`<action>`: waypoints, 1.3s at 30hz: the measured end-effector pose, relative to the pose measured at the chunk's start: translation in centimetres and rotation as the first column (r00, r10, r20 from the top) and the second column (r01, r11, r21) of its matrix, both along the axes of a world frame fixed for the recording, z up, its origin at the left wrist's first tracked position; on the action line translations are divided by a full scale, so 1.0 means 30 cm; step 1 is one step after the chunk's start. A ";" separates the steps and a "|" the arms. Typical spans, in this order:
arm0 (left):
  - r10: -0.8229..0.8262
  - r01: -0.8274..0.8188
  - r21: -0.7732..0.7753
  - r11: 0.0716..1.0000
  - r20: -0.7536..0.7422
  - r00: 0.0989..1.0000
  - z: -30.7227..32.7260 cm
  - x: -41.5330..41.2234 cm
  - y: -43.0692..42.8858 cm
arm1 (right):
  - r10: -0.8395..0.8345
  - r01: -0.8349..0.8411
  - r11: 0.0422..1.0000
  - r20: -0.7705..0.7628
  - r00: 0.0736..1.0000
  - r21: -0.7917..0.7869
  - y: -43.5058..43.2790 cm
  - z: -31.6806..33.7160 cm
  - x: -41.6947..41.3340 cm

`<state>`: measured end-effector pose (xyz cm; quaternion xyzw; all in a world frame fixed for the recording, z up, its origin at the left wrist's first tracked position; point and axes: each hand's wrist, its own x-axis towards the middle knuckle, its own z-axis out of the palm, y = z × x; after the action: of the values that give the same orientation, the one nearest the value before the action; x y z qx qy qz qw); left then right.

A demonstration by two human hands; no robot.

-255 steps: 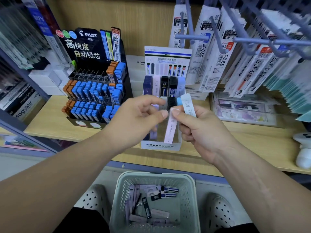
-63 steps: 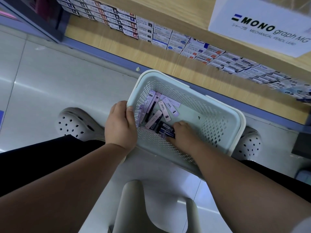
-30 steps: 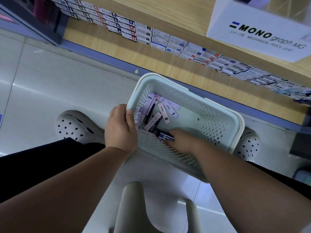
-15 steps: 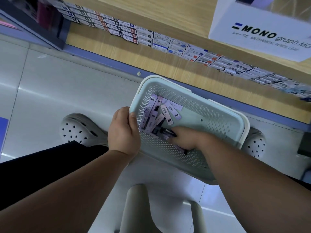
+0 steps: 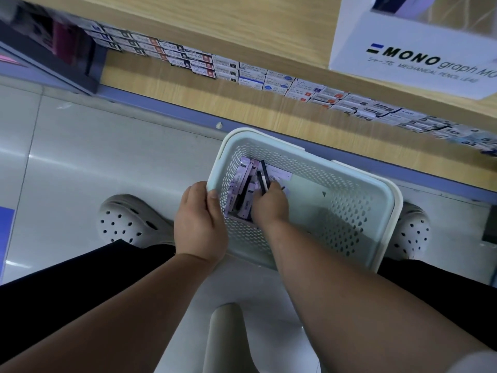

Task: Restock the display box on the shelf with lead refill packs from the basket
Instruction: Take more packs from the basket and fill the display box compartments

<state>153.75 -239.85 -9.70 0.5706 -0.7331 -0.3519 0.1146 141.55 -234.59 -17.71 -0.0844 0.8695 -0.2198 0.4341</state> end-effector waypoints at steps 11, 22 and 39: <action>-0.027 0.027 0.003 1.000 -0.011 1.000 -0.008 0.004 -0.005 | -0.302 0.300 0.951 0.015 0.953 0.077 -0.114 -0.001 0.064; -0.042 0.043 0.019 0.999 -0.032 0.999 -0.010 0.006 -0.007 | -0.364 0.362 0.931 0.051 0.930 0.047 -0.116 0.011 0.046; -0.042 0.043 0.031 0.999 -0.043 0.998 -0.008 0.008 -0.006 | -0.370 0.374 0.927 0.084 0.925 -0.039 -0.135 -0.011 0.040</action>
<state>154.00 -240.04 -9.94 0.5490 -0.7369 -0.3777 0.1136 142.74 -238.63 -18.04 0.0785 0.8465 -0.3248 0.4144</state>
